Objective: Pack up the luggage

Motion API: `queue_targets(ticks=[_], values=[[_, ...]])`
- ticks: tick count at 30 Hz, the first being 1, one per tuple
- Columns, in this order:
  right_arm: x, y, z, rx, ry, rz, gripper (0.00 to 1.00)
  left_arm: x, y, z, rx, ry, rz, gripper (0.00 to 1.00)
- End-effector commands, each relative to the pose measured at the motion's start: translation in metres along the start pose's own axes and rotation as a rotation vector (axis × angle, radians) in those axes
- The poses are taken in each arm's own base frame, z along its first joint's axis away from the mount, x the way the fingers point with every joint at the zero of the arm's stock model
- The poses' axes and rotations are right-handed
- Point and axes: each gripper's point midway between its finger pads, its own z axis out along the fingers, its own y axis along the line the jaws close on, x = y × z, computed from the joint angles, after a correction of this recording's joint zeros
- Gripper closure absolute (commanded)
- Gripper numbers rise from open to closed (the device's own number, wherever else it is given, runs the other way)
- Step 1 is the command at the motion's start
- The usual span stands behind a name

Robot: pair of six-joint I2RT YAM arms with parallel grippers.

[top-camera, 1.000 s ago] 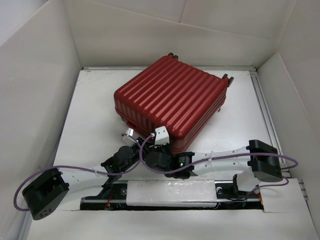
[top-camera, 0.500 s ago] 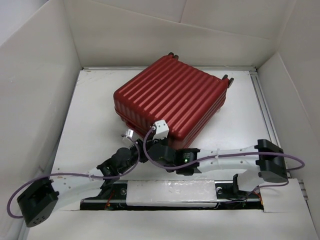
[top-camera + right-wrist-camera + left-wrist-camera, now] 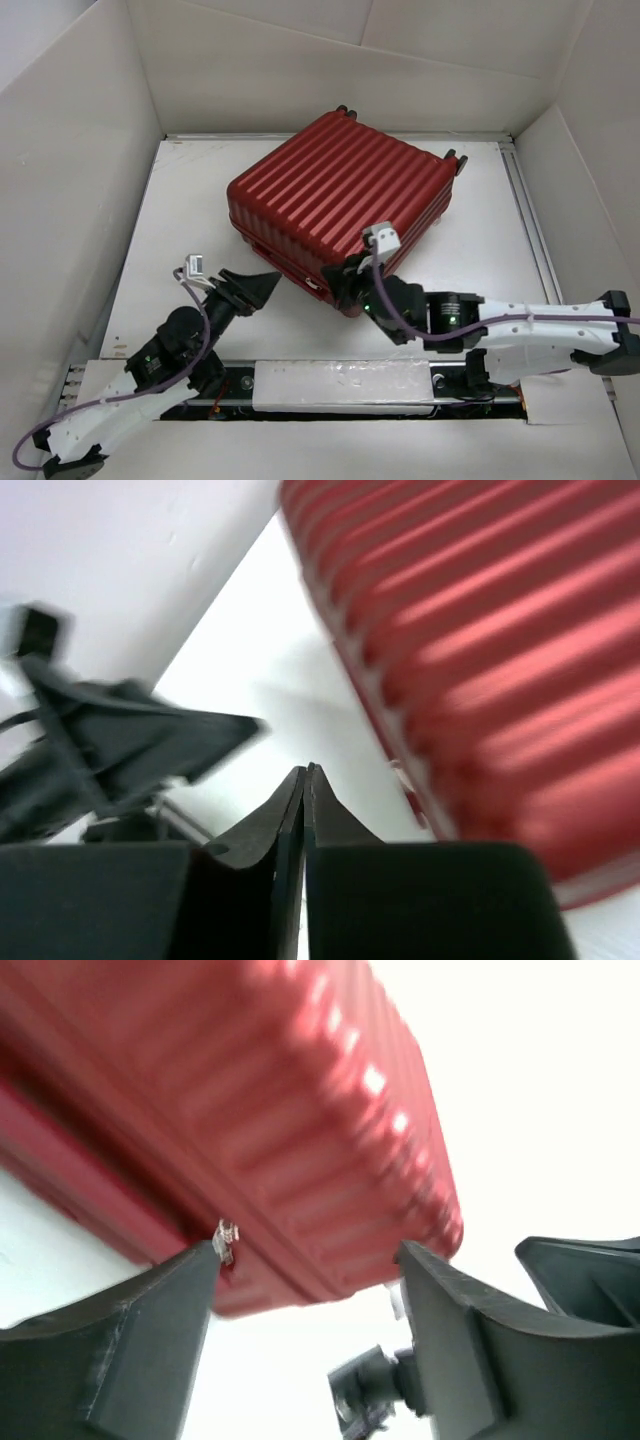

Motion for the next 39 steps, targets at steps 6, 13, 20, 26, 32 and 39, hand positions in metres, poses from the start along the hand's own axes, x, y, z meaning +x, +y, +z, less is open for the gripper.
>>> queue_targets(ticks=[6, 13, 20, 26, 32, 39], values=[[-0.04, -0.123, -0.032, 0.301, -0.084, 0.083, 1.0, -0.082, -0.09, 0.026, -0.104, -0.133, 0.28, 0.29], [-0.041, -0.196, -0.074, 0.398, -0.169, 0.177, 1.0, -0.131, -0.179, 0.111, -0.084, -0.159, 0.409, 0.25], [-0.02, -0.236, -0.071, 0.529, -0.086, 0.122, 1.0, -0.245, -0.046, 0.173, -0.231, -0.106, 0.175, 0.25], [-0.016, -0.283, -0.034, 0.66, 0.008, 0.05, 1.0, -0.256, 0.05, 0.192, -0.422, -0.047, 0.145, 0.23], [-0.017, -0.325, 0.002, 0.672, 0.045, 0.056, 1.0, -0.234, 0.098, 0.204, -0.452, 0.006, 0.095, 0.23], [-0.006, -0.282, 0.087, 0.319, 0.116, 0.023, 1.0, -0.139, 0.131, 0.207, -0.371, 0.212, -0.092, 0.29]])
